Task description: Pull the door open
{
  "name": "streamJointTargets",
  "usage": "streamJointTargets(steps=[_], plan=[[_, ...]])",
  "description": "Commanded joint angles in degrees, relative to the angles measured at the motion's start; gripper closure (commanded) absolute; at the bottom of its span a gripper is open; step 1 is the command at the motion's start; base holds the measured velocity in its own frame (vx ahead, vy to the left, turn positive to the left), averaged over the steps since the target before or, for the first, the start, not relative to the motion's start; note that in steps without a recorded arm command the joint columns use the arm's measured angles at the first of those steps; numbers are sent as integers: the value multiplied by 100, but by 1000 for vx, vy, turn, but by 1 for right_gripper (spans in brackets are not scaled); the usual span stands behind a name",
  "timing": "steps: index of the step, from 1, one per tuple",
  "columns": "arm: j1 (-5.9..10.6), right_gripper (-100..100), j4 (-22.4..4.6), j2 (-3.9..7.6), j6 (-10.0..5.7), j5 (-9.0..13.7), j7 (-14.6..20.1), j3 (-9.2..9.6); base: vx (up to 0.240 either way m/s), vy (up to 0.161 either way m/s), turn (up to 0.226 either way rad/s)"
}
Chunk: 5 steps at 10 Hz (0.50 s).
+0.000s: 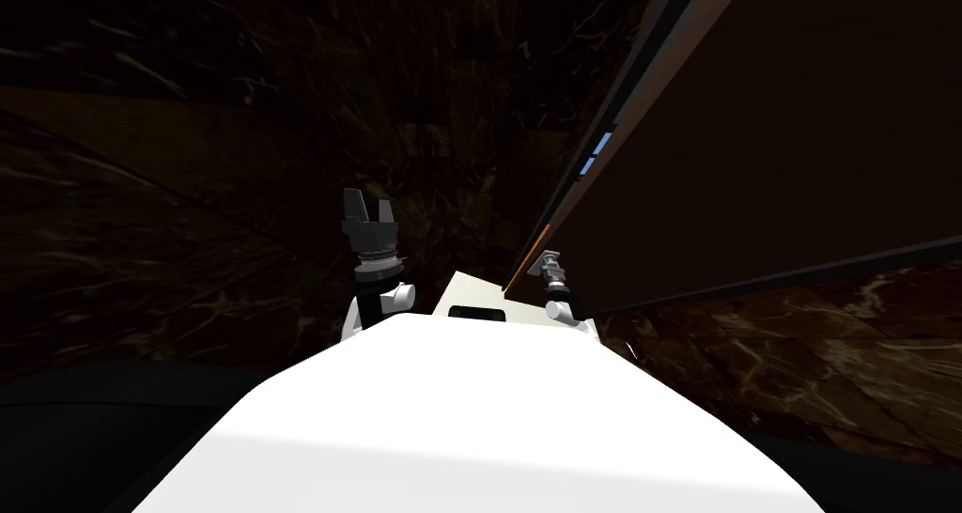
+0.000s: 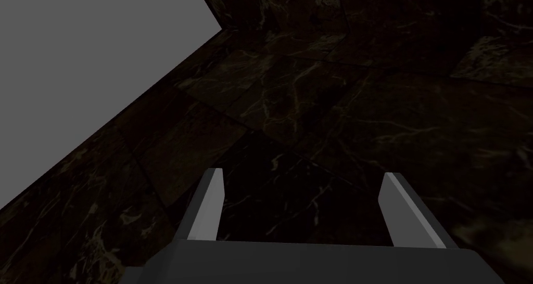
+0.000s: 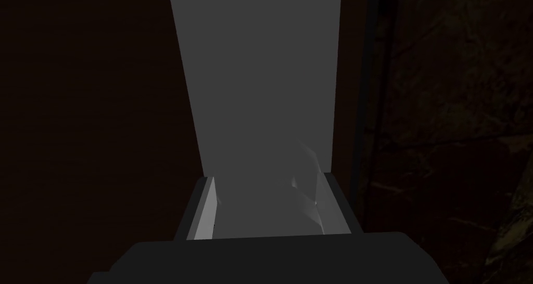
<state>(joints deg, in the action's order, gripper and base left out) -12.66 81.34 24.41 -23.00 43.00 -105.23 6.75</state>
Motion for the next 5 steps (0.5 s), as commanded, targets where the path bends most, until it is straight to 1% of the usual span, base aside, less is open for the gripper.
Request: streamJointTargets(steps=[1,2,3,5], plan=[[23,100,-3,-9,-8,22,182,54,-30,-6,-37],[35,100,-7,-9,-11,33,261,75,-31,-1,-20],[64,100,-14,-9,-16,58,436,122,-40,5,-41],[92,100,-22,-8,-21,82,612,169,-49,4,-30]])
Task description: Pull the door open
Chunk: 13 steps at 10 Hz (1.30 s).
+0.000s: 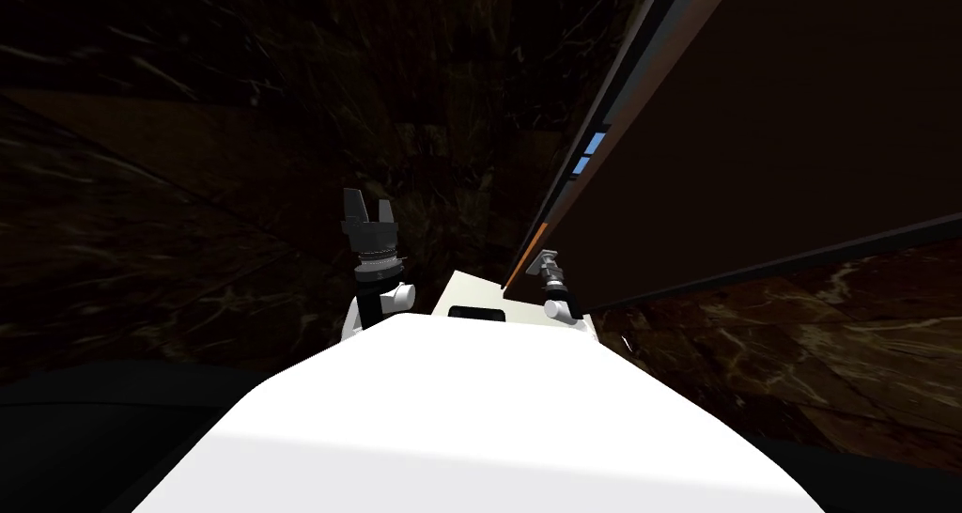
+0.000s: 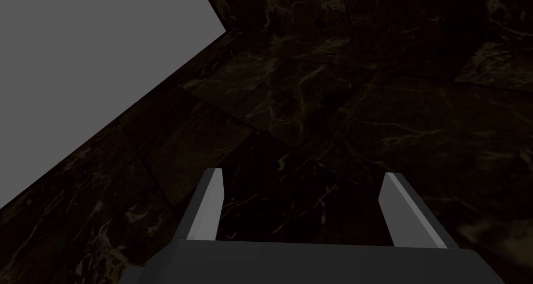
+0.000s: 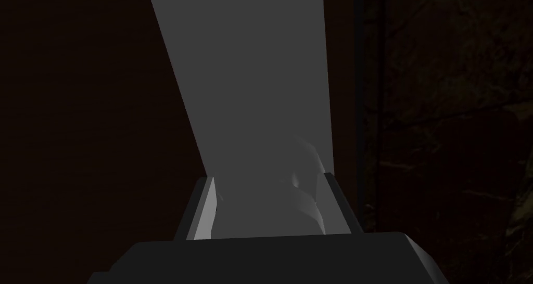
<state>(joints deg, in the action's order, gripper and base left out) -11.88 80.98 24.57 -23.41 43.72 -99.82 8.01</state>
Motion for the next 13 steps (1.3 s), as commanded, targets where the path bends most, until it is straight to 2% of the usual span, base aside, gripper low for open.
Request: streamJointTargets(steps=[1,7,13], plan=[[28,100,10,-24,18,23,158,67,-37,0,-19],[149,100,-24,-22,-5,128,919,268,-35,-2,-33],[301,100,-64,-18,-34,261,1893,523,-43,-5,-43]])
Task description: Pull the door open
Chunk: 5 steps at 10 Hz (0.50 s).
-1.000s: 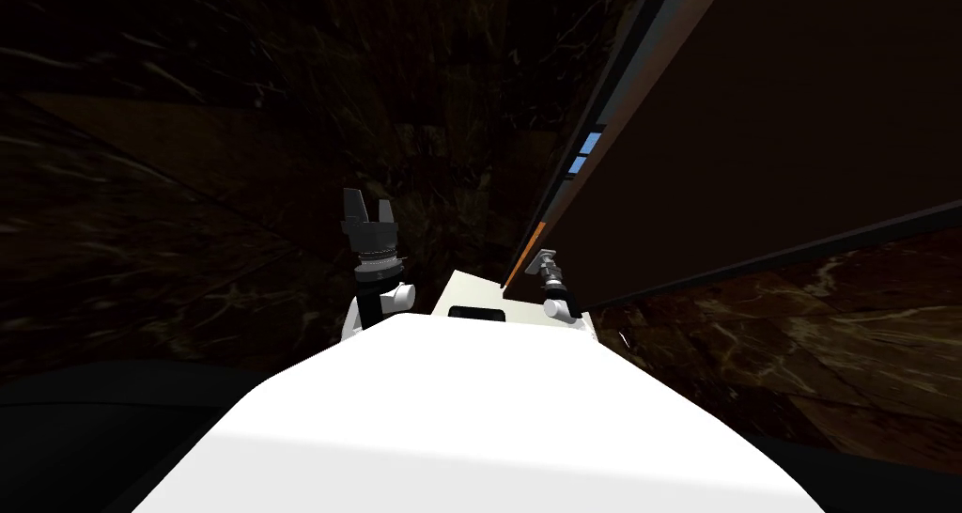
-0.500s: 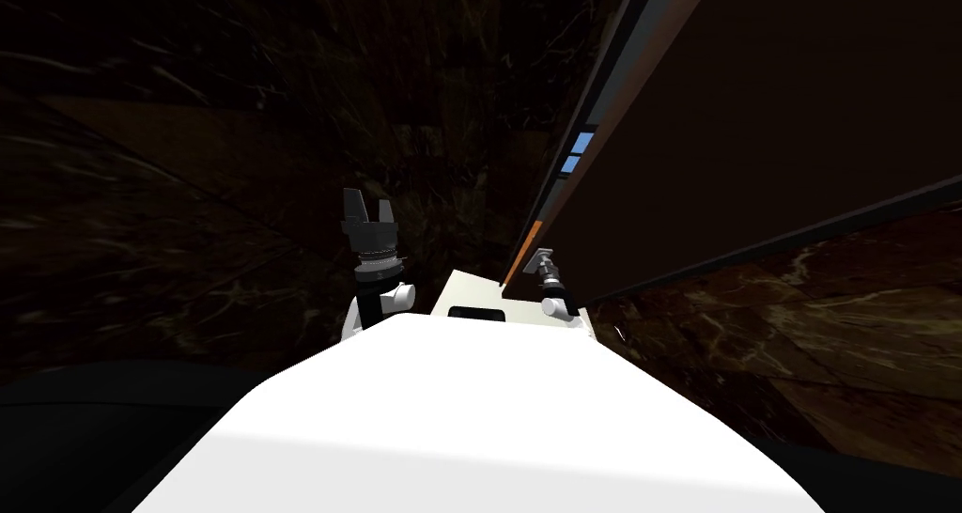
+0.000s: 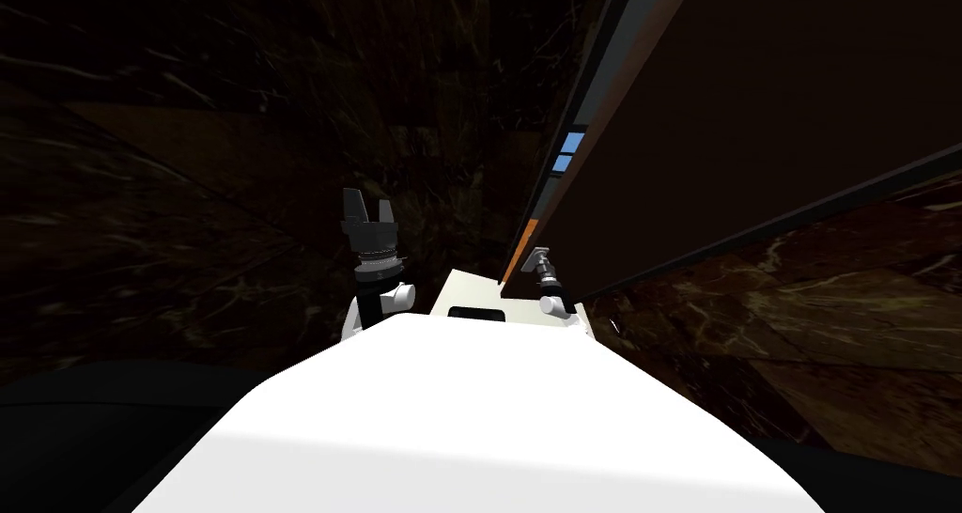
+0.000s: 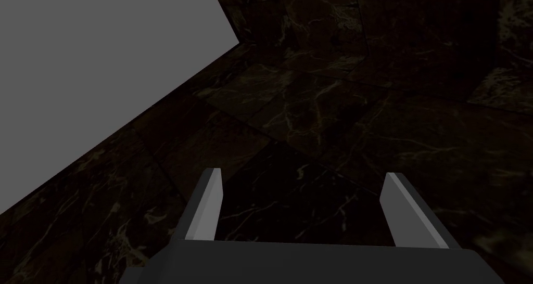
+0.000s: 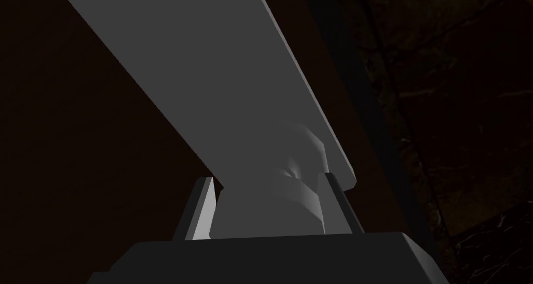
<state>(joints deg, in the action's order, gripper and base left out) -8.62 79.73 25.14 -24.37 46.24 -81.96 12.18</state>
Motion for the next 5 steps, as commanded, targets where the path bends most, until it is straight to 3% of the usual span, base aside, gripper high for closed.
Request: streamJointTargets(steps=[1,5], plan=[[4,100,55,-74,56,33,286,152,-31,-15,-48],[64,100,39,-72,45,85,689,252,-25,-6,-19]])
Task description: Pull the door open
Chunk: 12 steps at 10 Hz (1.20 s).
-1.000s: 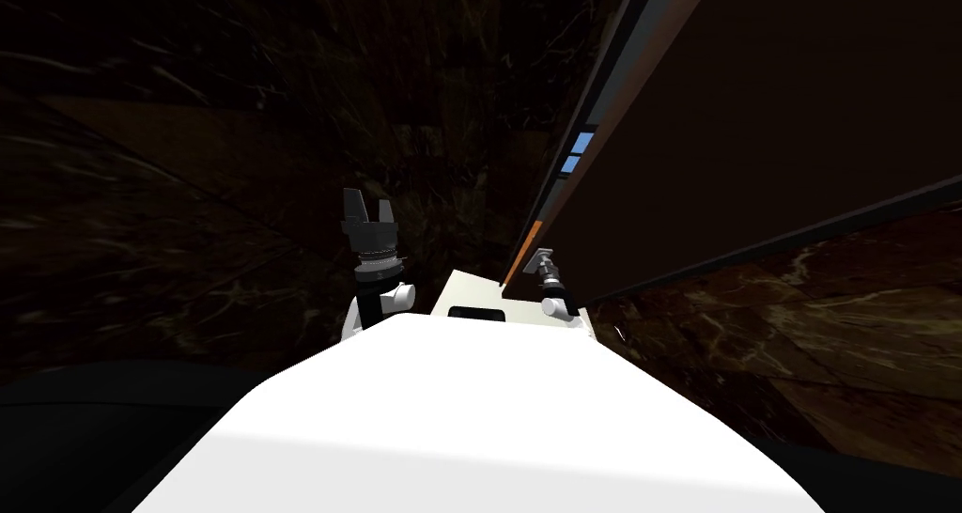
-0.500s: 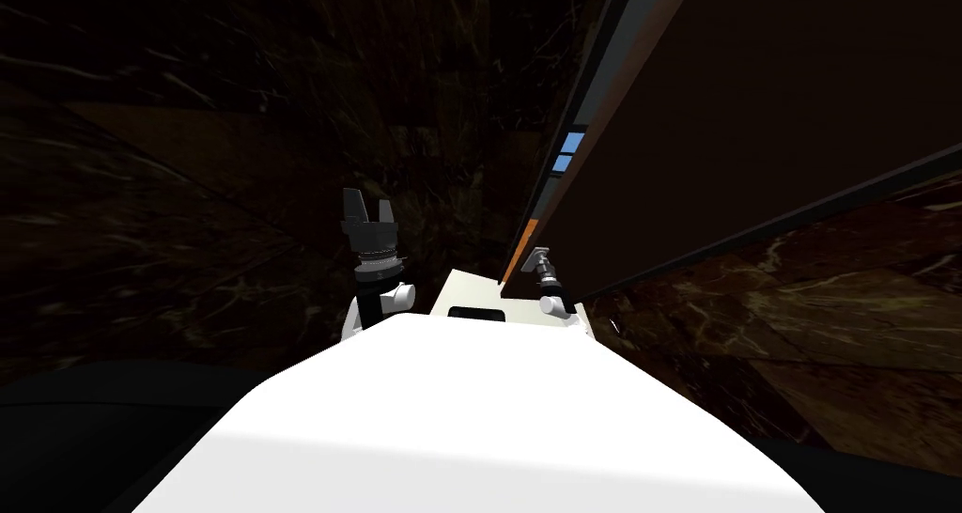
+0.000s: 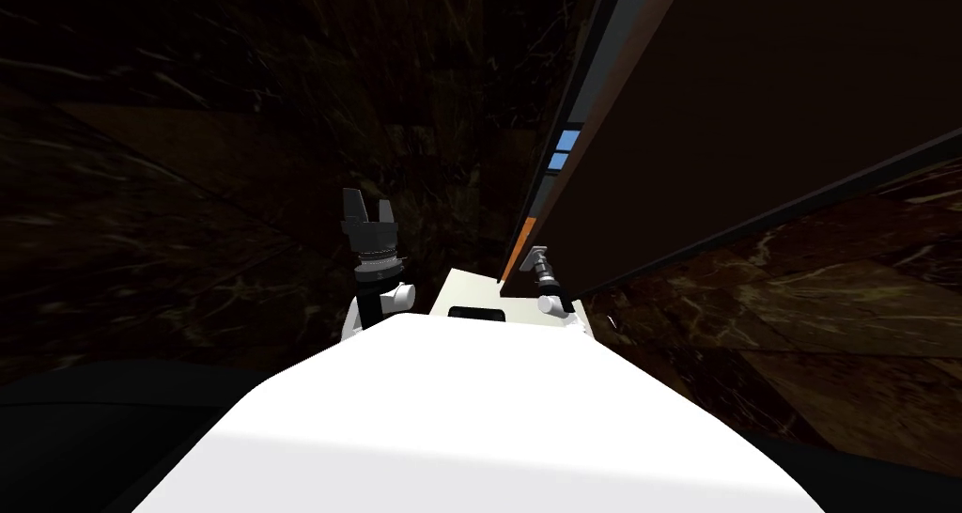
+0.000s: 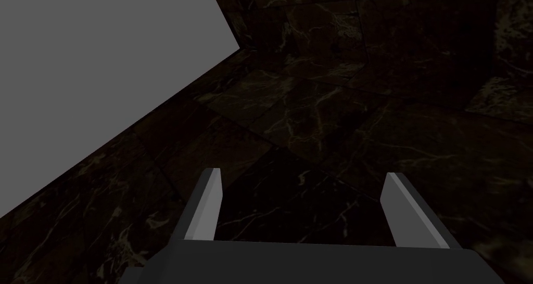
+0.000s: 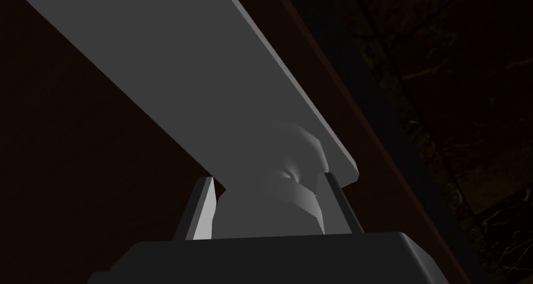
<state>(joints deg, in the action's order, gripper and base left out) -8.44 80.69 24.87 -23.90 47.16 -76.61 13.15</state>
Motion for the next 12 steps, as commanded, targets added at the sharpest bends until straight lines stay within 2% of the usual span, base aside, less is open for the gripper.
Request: streamJointTargets(steps=[1,3,4,6,7,11,12], plan=[[46,100,-57,-45,-3,-7,177,155,-15,1,-25],[106,100,-73,-43,-14,46,551,255,-34,2,-37],[106,100,-73,-43,-14,46,584,255,-27,1,-9],[167,100,-88,-41,-26,100,959,358,-32,-6,-37],[167,100,-88,-41,-26,100,999,358,-22,-7,-23],[267,100,-113,-38,-46,187,1660,525,-30,-1,-23],[267,100,-113,-38,-46,187,1682,525,-25,12,12]])
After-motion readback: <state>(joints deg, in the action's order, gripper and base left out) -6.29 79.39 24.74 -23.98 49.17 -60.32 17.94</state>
